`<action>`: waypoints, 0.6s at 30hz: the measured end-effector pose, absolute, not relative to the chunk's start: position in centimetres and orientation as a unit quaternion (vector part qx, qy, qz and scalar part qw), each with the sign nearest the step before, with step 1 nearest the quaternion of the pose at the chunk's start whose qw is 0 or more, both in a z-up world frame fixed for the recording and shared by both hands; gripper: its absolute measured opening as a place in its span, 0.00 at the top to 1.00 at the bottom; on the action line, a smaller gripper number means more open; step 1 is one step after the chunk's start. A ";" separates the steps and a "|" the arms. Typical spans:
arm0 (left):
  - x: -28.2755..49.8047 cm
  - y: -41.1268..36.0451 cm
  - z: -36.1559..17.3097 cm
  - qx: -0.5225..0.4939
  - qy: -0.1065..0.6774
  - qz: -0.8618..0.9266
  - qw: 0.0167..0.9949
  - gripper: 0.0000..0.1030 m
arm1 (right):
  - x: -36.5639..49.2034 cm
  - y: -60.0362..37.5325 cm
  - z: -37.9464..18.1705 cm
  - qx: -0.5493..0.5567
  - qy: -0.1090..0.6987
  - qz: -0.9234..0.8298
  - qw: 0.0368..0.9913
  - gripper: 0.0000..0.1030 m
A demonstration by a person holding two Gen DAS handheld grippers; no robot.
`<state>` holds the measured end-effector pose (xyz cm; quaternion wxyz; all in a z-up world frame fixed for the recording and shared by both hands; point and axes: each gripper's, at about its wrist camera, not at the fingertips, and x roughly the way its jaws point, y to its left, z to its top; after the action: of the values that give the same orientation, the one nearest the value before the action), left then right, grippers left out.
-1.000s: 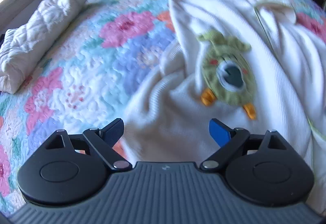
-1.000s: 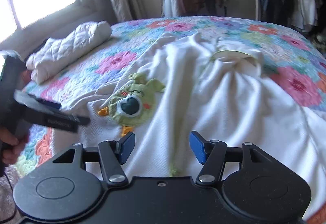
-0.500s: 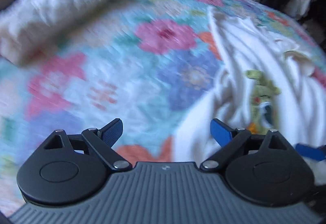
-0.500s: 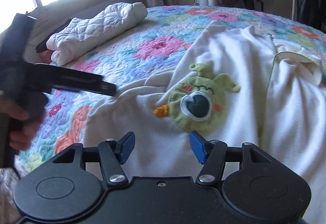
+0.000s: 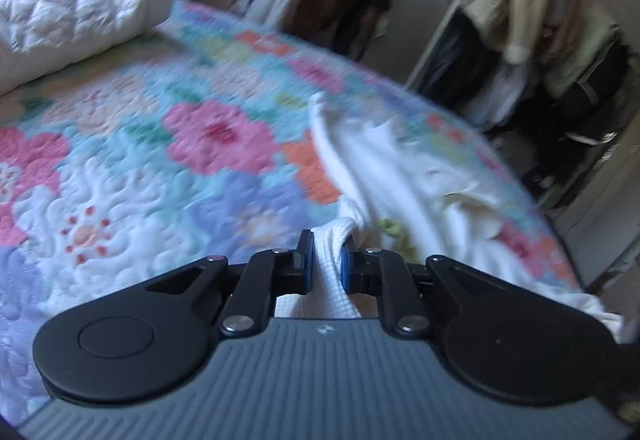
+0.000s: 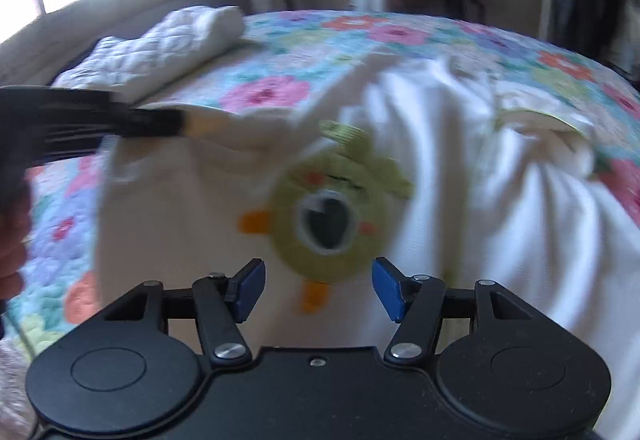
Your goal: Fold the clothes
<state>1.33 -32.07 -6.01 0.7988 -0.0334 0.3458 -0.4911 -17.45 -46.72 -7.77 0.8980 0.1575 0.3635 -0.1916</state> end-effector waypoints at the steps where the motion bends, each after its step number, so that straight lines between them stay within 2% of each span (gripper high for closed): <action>1: 0.7 -32.4 -6.1 -0.029 0.347 -0.502 0.792 0.89 | -17.9 -47.5 -7.9 0.171 0.361 -0.199 0.895 0.37; 10: -5.8 -38.7 -8.9 -0.012 0.416 -0.619 0.666 0.91 | -19.4 -52.6 -5.8 0.317 0.279 -0.168 0.891 0.38; 13: -6.6 -39.9 -11.0 -0.037 0.473 -0.618 0.627 0.91 | -18.1 -52.6 -5.2 0.298 0.291 -0.137 0.899 0.45; 17: -6.7 -40.7 -12.7 -0.042 0.506 -0.604 0.614 0.91 | -15.3 -51.9 -6.2 0.229 0.357 -0.116 0.898 0.65; 18: -6.7 -40.9 -13.0 -0.043 0.511 -0.601 0.613 0.91 | -14.5 -51.6 -6.6 0.206 0.377 -0.113 0.896 0.65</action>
<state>-6.71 -40.87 -12.99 0.6128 -0.0434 0.5108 -0.6013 -14.53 -51.61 -6.59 0.8958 0.2064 0.3770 -0.1128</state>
